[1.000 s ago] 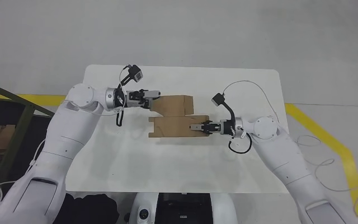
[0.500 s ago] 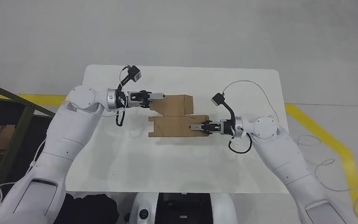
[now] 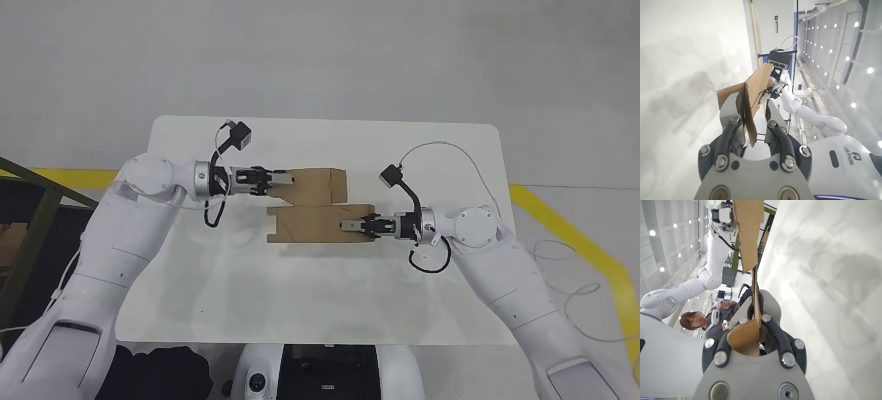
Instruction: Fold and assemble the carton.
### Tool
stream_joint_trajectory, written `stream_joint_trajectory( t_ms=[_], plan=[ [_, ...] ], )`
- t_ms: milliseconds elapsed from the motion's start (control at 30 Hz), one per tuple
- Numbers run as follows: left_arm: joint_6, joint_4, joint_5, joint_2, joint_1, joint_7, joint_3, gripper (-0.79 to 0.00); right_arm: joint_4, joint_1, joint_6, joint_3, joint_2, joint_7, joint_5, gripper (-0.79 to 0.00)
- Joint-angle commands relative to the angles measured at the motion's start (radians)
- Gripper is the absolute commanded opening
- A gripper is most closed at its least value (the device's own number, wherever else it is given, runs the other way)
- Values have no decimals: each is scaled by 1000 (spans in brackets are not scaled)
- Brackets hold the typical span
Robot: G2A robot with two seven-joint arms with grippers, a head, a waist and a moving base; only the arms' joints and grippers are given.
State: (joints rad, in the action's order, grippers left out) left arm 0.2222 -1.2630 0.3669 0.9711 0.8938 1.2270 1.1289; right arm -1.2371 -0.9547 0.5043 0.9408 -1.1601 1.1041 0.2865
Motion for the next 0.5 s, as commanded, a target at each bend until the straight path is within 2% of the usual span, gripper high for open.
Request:
stream_joint_trajectory(
  t_ms=[0, 467],
  plan=[
    [0, -8, -15, -2, 4, -4, 2, -542, -1, -1, -2, 0, 0, 0, -2, -785],
    [-21, -43, -50, -8, 30, -33, 18, -696, -11, -5, -10, 4, 2, -12, -5, -785]
  ],
)
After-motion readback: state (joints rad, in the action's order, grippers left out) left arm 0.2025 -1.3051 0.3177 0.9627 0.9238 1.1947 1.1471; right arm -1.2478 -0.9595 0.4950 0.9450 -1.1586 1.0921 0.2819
